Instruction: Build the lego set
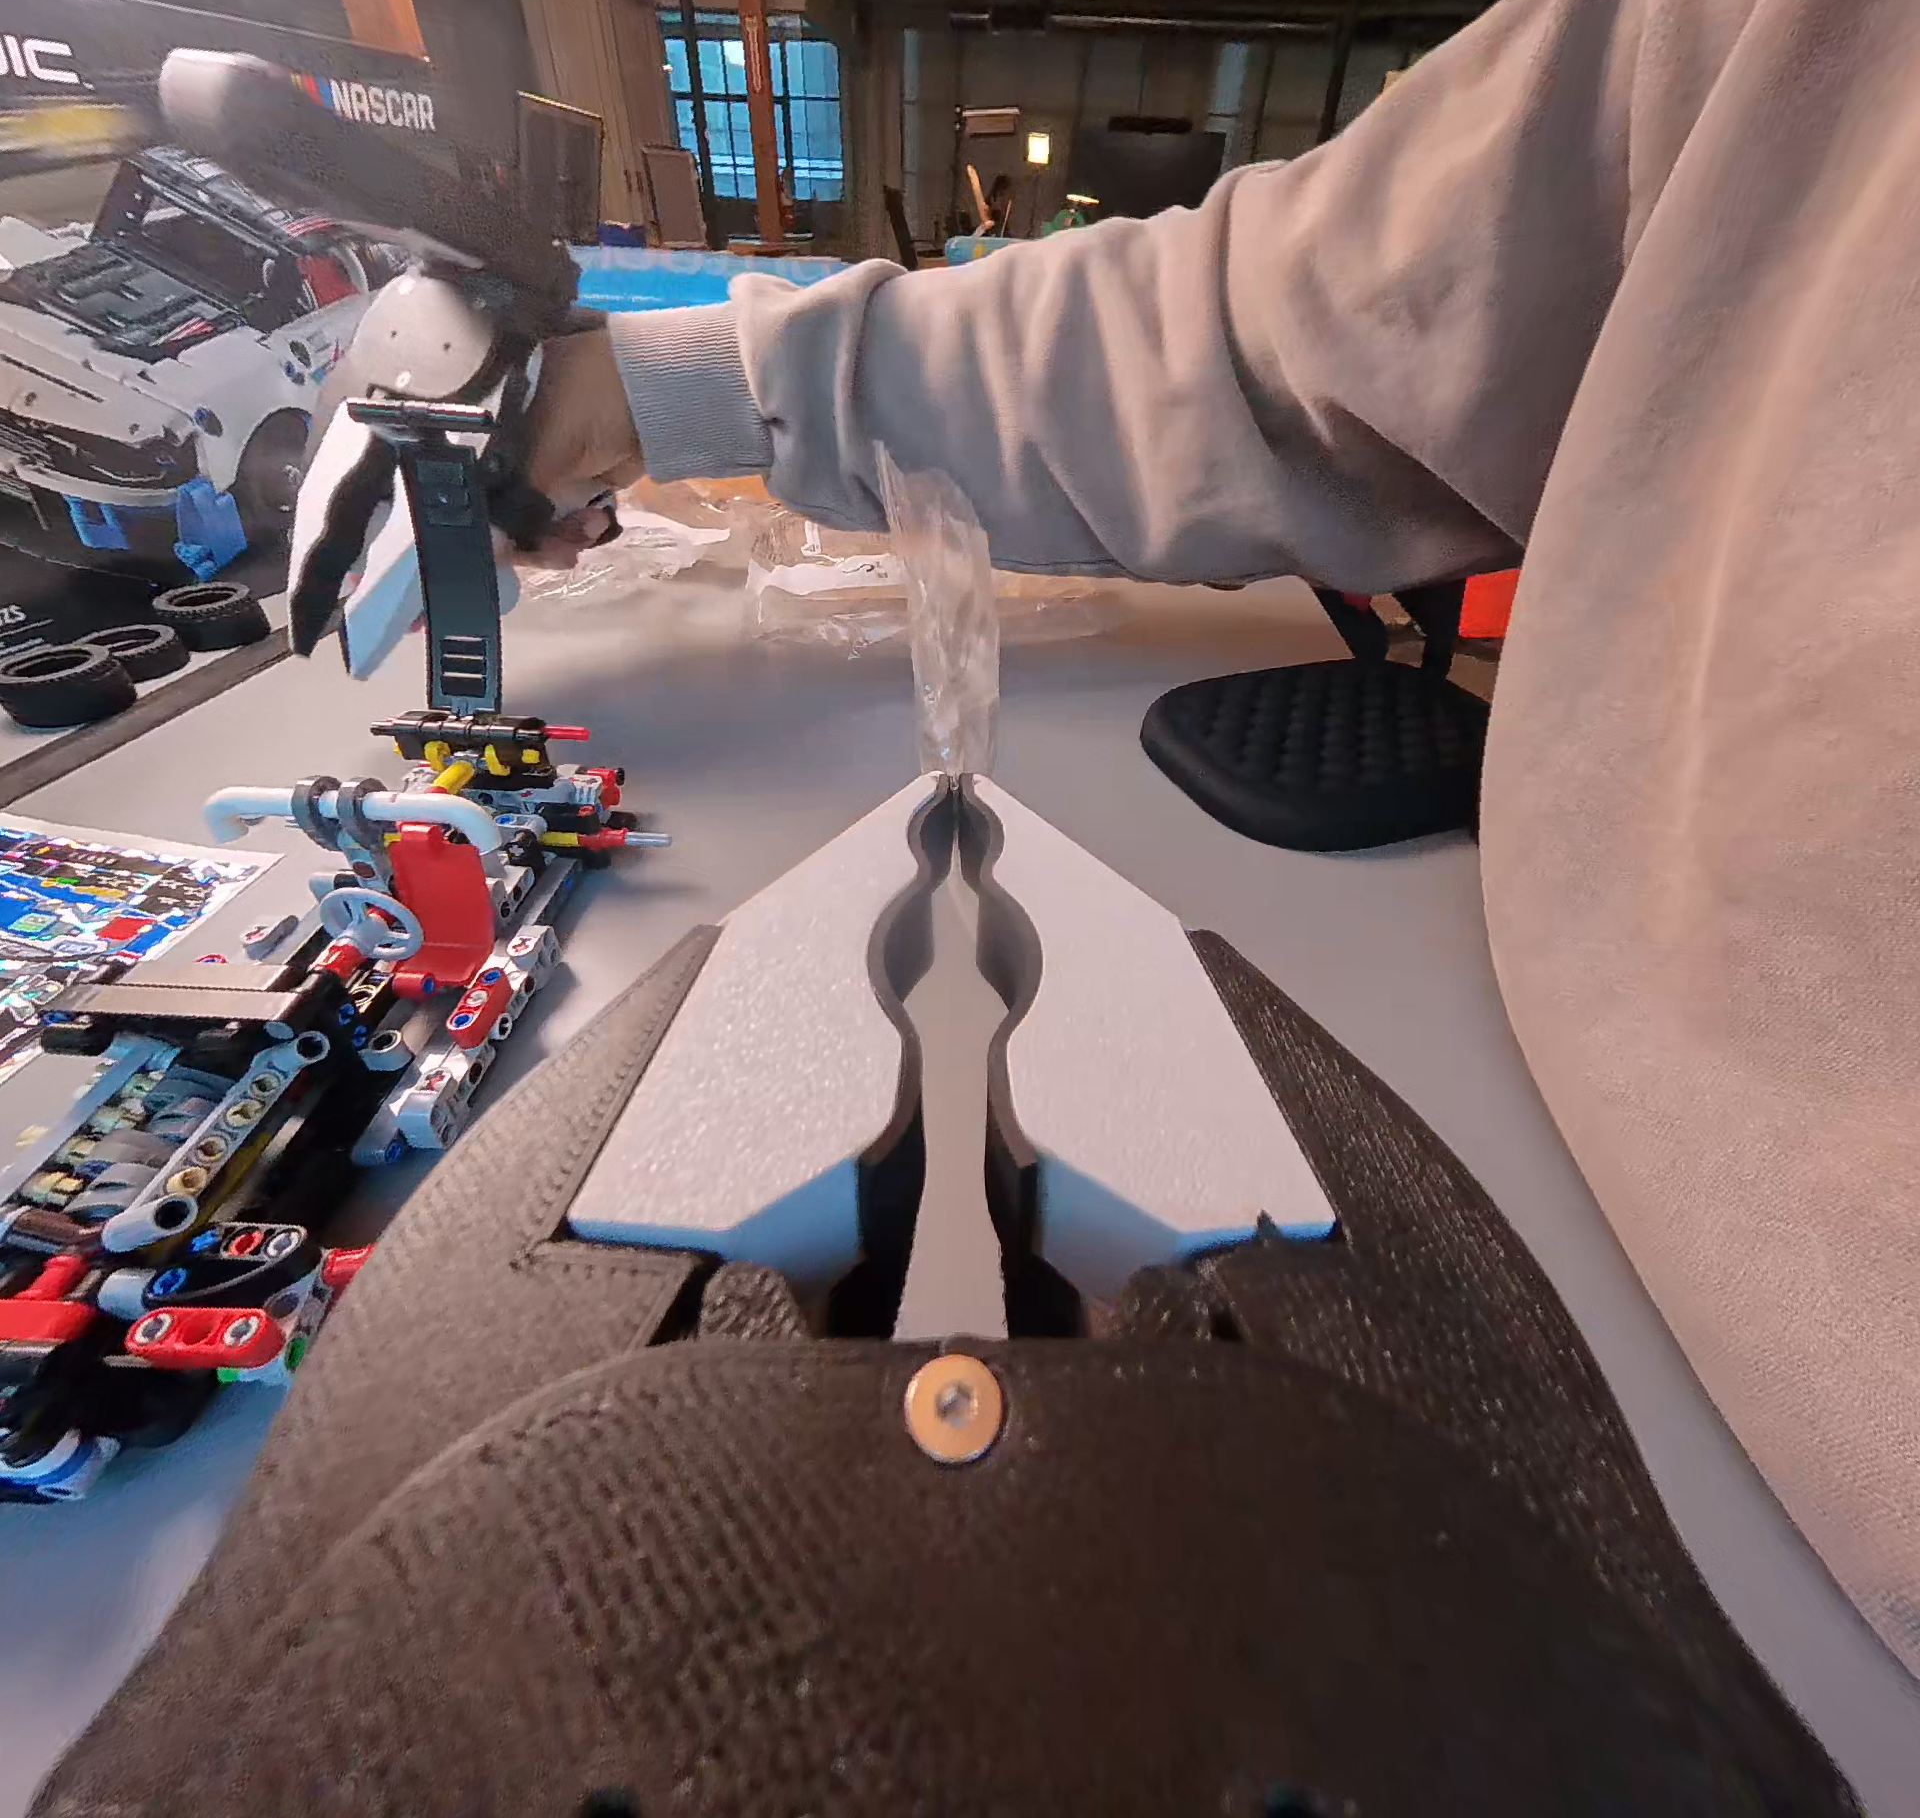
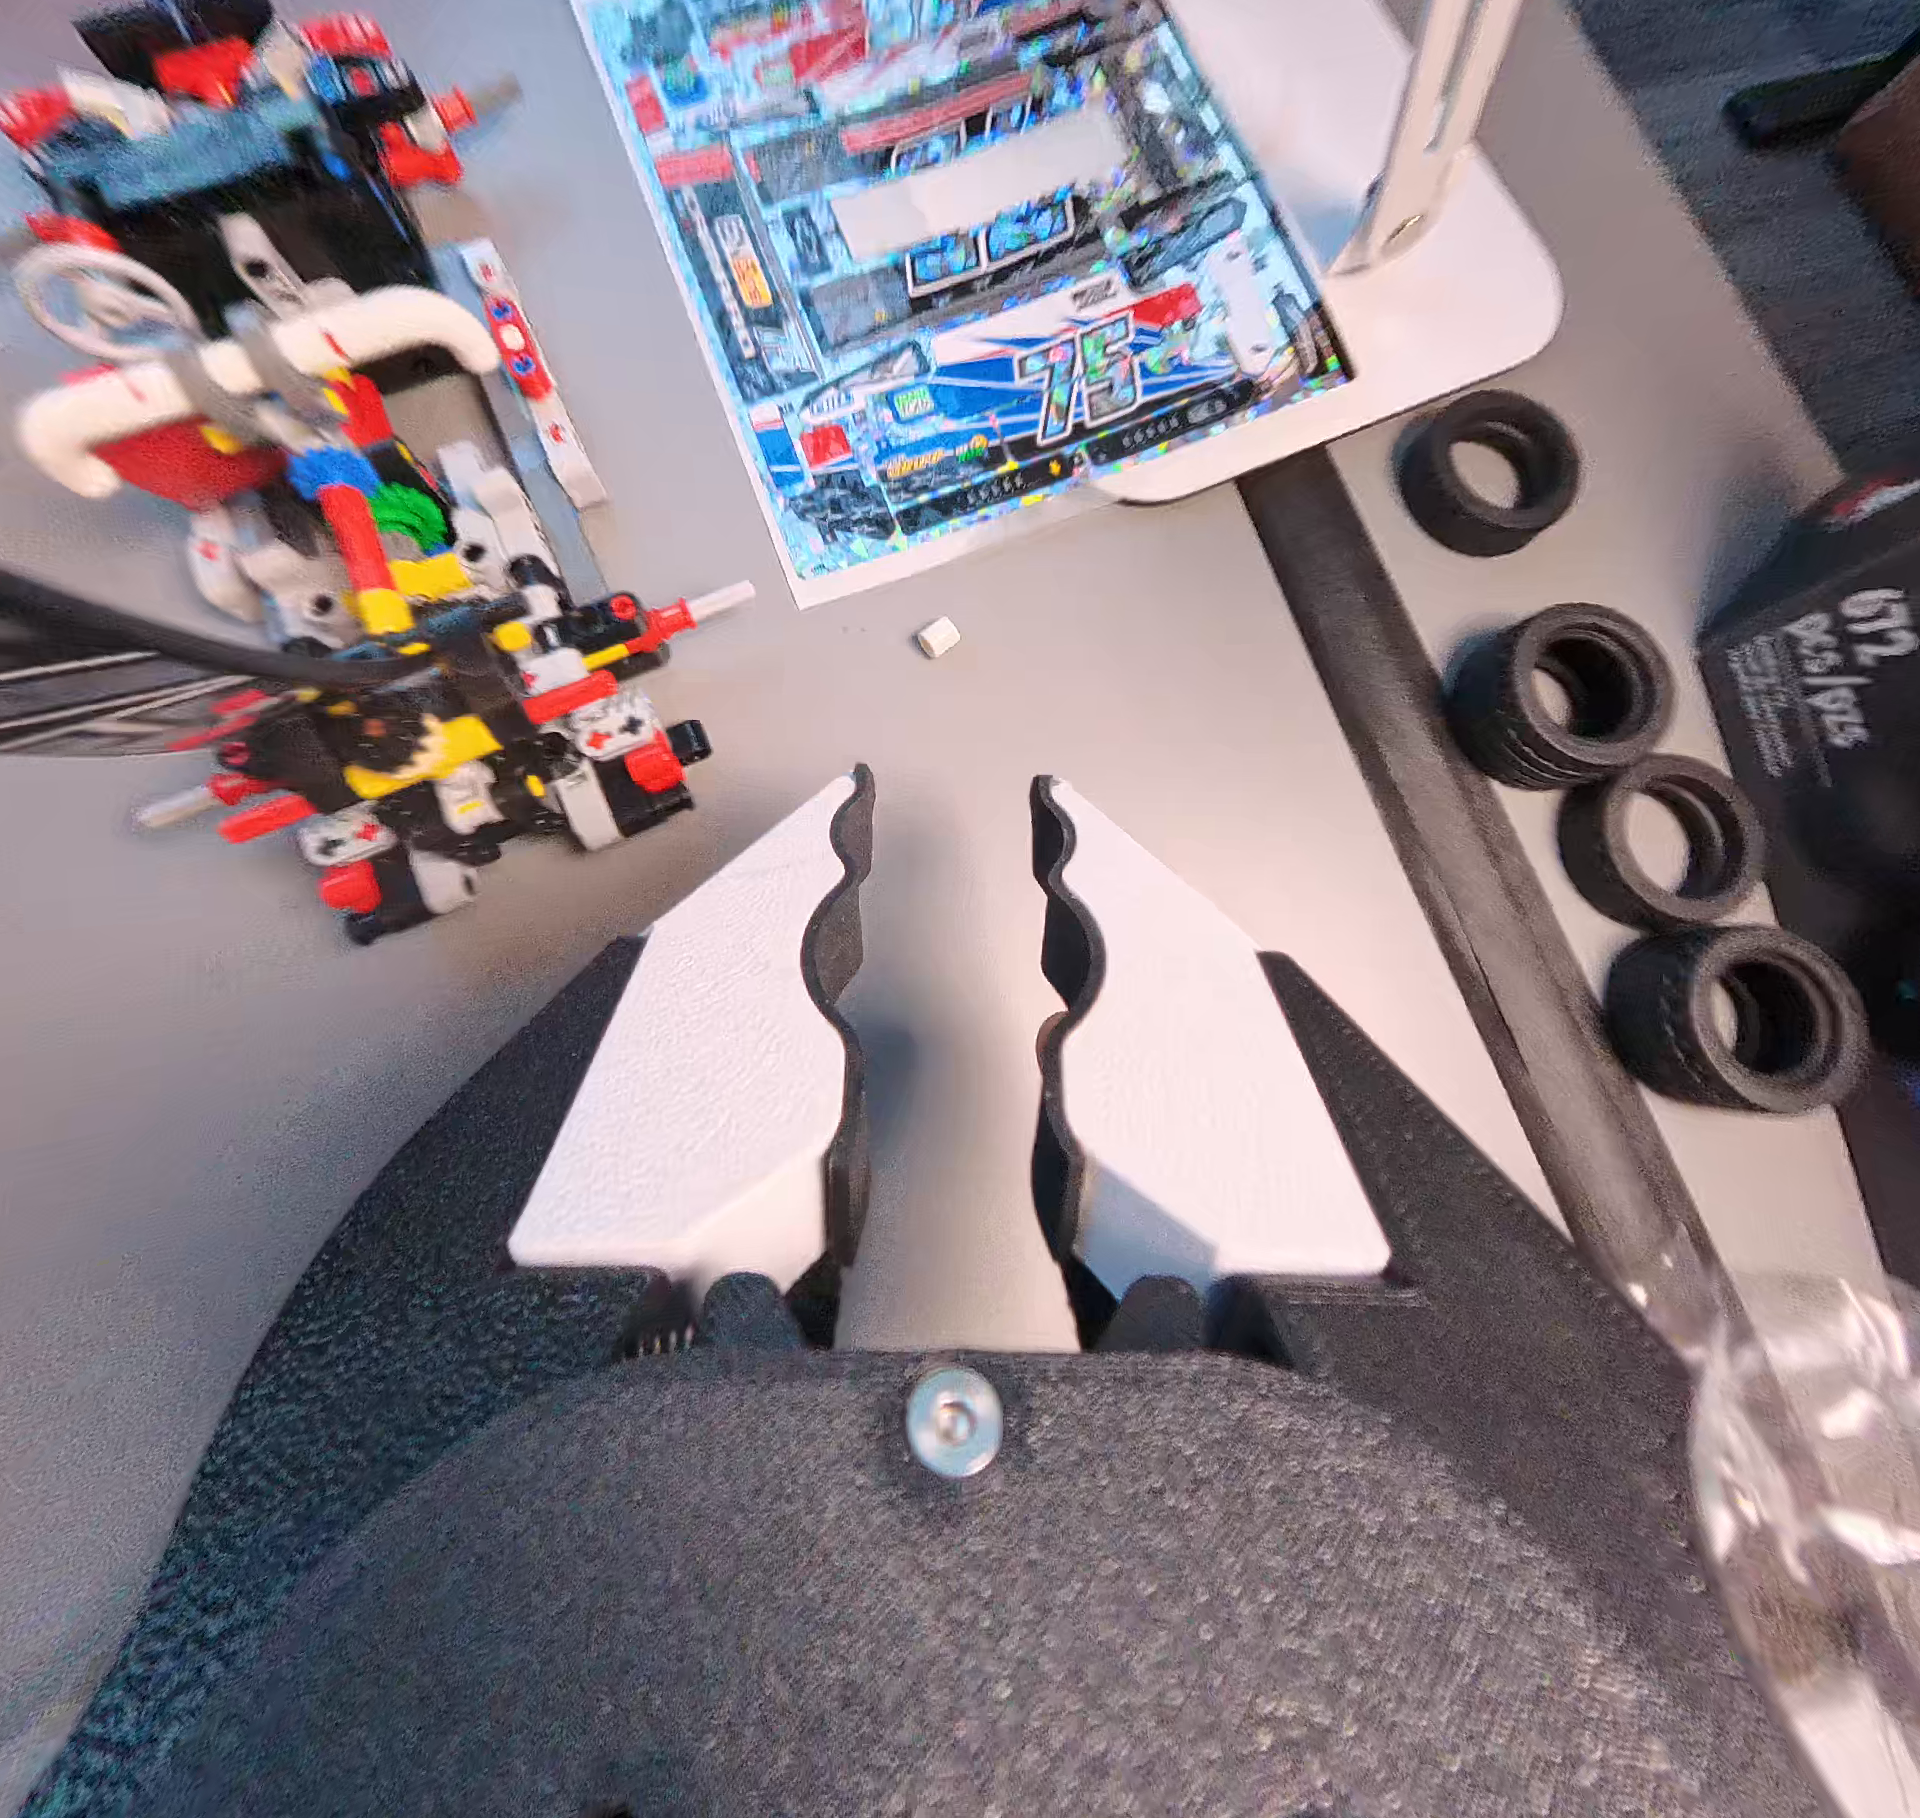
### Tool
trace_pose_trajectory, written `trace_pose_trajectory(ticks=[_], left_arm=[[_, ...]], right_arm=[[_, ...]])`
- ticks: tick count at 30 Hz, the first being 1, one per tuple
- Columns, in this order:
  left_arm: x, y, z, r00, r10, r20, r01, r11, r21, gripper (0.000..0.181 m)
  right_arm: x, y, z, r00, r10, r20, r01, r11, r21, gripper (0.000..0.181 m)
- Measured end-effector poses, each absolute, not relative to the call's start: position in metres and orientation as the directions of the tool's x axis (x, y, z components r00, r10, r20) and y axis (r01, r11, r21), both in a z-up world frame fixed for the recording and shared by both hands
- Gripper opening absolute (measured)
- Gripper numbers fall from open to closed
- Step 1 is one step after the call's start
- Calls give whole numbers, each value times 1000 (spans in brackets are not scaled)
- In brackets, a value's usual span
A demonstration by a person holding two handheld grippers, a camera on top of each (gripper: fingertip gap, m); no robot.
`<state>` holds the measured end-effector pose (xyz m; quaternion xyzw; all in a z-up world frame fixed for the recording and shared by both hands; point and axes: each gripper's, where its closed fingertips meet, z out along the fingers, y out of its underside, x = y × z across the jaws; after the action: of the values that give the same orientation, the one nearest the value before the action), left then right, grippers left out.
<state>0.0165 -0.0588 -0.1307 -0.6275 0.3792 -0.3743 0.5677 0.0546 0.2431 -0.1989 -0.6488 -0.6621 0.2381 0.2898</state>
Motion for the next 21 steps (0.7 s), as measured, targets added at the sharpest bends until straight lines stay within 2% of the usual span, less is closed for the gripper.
trace_pose_trajectory(ticks=[2, 8, 11, 15, 18, 21], left_arm=[[16, -57, -134, 439, -898, 40, -55, -72, -996, 0], [14, -55, -138, 434, -898, 66, -47, -96, -994, 0], [16, -56, -140, 424, -902, 78, -42, -106, -993, 0], [16, -57, -142, 418, -905, 80, -51, -112, -992, 0], [15, -54, -142, 431, -899, 83, -48, -115, -992, 0], [12, -51, -141, 458, -885, 82, -46, -116, -992, 0]], right_arm=[[42, 249, -220, -41, 995, 88, 767, 88, -636, 29], [12, 243, -241, -185, 980, 77, 796, 195, -573, 28], [6, 242, -241, -214, 975, 60, 788, 208, -579, 23], [6, 241, -242, -224, 973, 45, 786, 208, -582, 5], [11, 242, -237, -185, 982, 47, 787, 177, -591, 5], [26, 247, -179, -82, 990, 112, 693, 137, -708, 5]])
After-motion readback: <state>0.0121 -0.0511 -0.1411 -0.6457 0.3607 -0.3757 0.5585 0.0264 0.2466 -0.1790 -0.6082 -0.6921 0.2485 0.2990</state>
